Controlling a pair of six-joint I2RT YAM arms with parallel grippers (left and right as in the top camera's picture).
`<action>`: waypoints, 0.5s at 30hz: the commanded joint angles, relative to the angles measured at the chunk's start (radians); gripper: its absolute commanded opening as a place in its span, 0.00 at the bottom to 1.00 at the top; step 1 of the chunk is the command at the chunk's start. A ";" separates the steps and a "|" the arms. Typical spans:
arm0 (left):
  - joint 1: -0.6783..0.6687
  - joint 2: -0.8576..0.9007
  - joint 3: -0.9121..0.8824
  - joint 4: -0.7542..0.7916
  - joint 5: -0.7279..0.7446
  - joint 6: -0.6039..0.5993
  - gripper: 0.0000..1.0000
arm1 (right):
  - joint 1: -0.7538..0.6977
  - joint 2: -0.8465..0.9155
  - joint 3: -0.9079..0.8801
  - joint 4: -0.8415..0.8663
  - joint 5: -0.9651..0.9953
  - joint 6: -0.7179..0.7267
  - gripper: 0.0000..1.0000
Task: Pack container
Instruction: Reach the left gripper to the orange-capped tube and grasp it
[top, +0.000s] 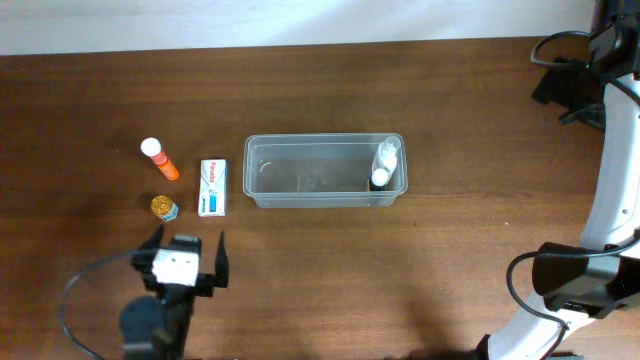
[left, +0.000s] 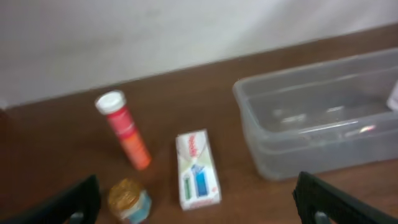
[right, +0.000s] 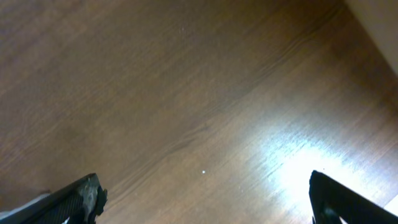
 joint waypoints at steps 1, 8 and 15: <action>0.006 0.213 0.212 -0.061 -0.101 -0.009 0.99 | -0.005 -0.008 0.004 0.000 0.016 0.000 0.98; 0.006 0.645 0.531 -0.212 -0.101 -0.009 0.99 | -0.005 -0.008 0.004 -0.001 0.016 0.000 0.98; 0.006 0.991 0.759 -0.414 0.003 -0.009 0.99 | -0.005 -0.008 0.004 -0.001 0.016 0.000 0.98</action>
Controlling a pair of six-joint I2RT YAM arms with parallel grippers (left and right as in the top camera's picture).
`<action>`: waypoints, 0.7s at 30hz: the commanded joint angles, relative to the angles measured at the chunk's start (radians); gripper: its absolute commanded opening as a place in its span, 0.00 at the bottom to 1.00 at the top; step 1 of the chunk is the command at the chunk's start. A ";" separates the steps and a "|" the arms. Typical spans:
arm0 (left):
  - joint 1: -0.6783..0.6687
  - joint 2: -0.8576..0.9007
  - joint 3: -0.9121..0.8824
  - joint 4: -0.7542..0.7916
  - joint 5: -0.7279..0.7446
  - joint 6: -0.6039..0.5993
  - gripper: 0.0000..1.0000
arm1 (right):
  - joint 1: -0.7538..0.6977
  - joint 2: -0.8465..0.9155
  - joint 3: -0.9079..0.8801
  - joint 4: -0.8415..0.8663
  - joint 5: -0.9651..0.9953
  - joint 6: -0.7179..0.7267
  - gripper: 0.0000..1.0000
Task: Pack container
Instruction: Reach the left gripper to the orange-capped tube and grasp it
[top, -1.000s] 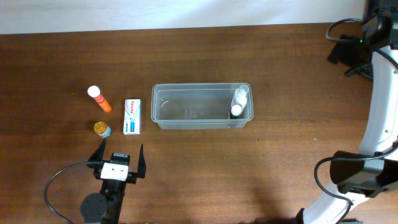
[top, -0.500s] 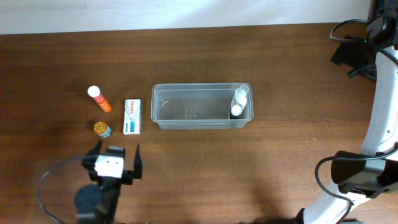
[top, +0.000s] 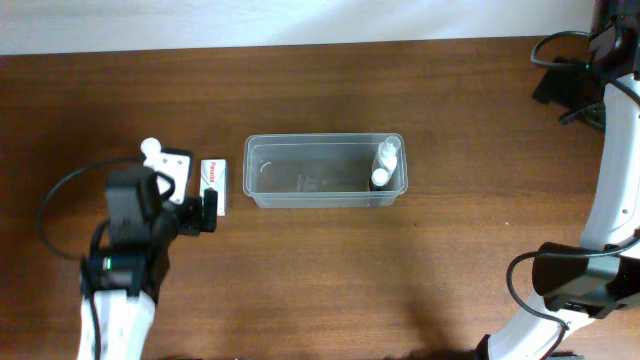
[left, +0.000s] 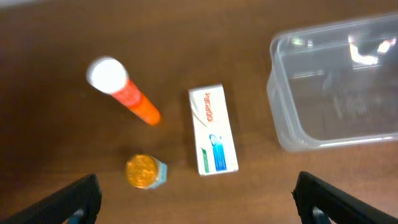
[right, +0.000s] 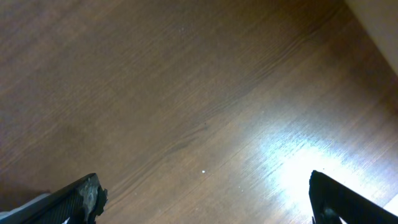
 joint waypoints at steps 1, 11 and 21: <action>0.006 0.151 0.110 -0.089 0.105 -0.005 1.00 | -0.005 -0.008 0.005 0.000 0.016 0.000 0.98; 0.006 0.409 0.130 -0.081 0.148 -0.028 0.99 | -0.005 -0.008 0.005 0.000 0.016 0.000 0.98; 0.075 0.409 0.316 -0.253 0.128 -0.105 0.99 | -0.005 -0.008 0.005 0.000 0.016 0.000 0.98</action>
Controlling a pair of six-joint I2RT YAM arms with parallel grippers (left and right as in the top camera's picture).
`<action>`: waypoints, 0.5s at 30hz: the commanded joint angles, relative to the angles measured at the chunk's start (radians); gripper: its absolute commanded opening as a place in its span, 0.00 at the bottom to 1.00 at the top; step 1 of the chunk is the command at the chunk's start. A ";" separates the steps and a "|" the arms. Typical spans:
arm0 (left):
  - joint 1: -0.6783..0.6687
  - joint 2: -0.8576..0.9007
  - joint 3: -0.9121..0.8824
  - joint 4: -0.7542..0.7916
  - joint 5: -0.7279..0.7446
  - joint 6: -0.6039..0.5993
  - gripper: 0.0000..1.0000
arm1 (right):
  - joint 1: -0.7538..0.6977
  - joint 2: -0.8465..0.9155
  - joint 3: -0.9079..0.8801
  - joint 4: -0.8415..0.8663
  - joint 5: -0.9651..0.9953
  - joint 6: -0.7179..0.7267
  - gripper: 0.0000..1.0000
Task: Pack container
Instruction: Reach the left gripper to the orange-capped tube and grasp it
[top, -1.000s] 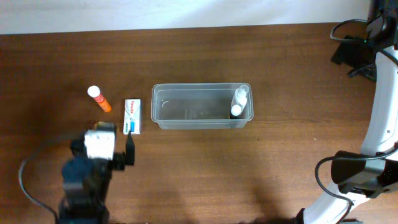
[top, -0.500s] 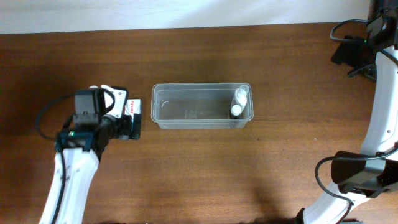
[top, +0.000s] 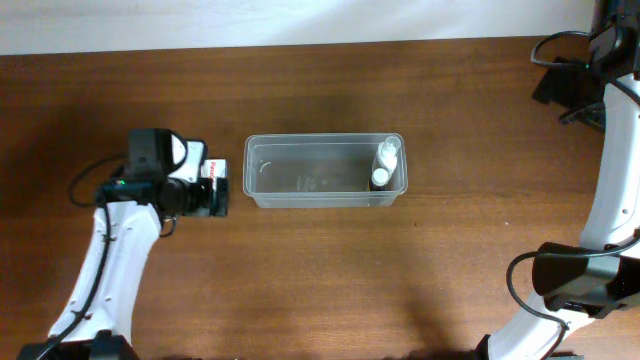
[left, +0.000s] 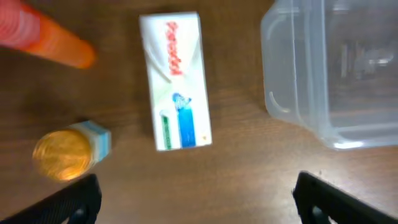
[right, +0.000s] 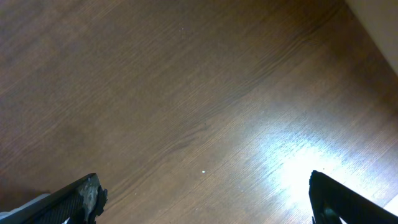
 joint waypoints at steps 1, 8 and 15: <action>0.062 -0.007 0.143 -0.114 -0.018 -0.035 0.99 | -0.005 -0.008 0.005 0.001 0.016 0.000 0.98; 0.185 -0.008 0.232 -0.272 -0.001 -0.042 0.99 | -0.005 -0.008 0.005 0.001 0.016 0.000 0.98; 0.189 -0.002 0.231 -0.261 0.047 -0.041 0.99 | -0.005 -0.008 0.005 0.000 0.016 0.000 0.98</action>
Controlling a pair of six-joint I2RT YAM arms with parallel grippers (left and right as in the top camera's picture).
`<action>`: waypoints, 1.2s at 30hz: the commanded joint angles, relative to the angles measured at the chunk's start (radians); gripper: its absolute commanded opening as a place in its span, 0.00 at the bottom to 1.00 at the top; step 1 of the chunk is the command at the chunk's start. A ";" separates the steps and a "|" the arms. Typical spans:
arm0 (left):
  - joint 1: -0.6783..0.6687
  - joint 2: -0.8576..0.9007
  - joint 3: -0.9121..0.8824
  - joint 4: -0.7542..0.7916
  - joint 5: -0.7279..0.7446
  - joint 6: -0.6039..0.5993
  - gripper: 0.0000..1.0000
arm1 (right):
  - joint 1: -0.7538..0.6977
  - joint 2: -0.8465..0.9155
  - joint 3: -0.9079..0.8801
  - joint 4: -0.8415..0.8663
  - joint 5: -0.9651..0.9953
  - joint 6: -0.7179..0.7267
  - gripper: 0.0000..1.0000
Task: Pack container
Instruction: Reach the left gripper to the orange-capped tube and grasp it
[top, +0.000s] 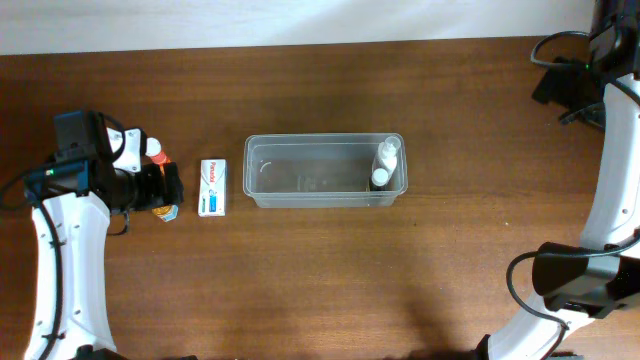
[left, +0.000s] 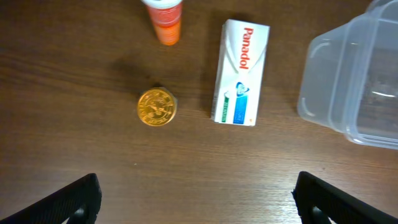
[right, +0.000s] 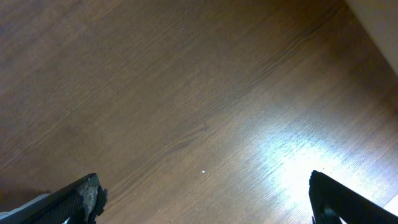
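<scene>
A clear plastic container (top: 320, 139) stands mid-table, with two white-capped bottles (top: 384, 162) in its right end. Left of it lies a white Panadol box (top: 212, 187), seen in the left wrist view as the box (left: 242, 89) beside the container's corner (left: 354, 81). An orange tube (left: 165, 15) with a white cap and a small gold-lidded jar (left: 156, 107) lie further left. My left gripper (left: 198, 205) hangs open above the jar (top: 166, 211), holding nothing. My right gripper (right: 202, 199) is open over bare wood.
The right arm's base and cables (top: 575, 80) sit at the far right corner of the brown wooden table (top: 400, 280). A white wall strip runs along the table's back edge.
My left gripper has moved left, from over the Panadol box beside the container to above the jar and tube, and stands higher. The objects and the right arm have not moved.
My left gripper was open near the table's front edge, in front of the jar. Then it was over the tube and jar, then over the Panadol box by the container, and now it is back to the left over the jar. Nothing was picked up.
</scene>
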 joint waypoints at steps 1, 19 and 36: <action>0.000 -0.001 0.011 0.008 0.044 -0.008 0.99 | -0.005 -0.008 0.005 0.000 0.016 0.000 0.98; 0.002 0.260 0.010 0.102 -0.082 -0.009 0.90 | -0.005 -0.008 0.005 0.000 0.016 0.000 0.98; -0.042 0.286 0.014 0.422 -0.070 -0.009 0.90 | -0.005 -0.008 0.005 0.000 0.016 0.000 0.98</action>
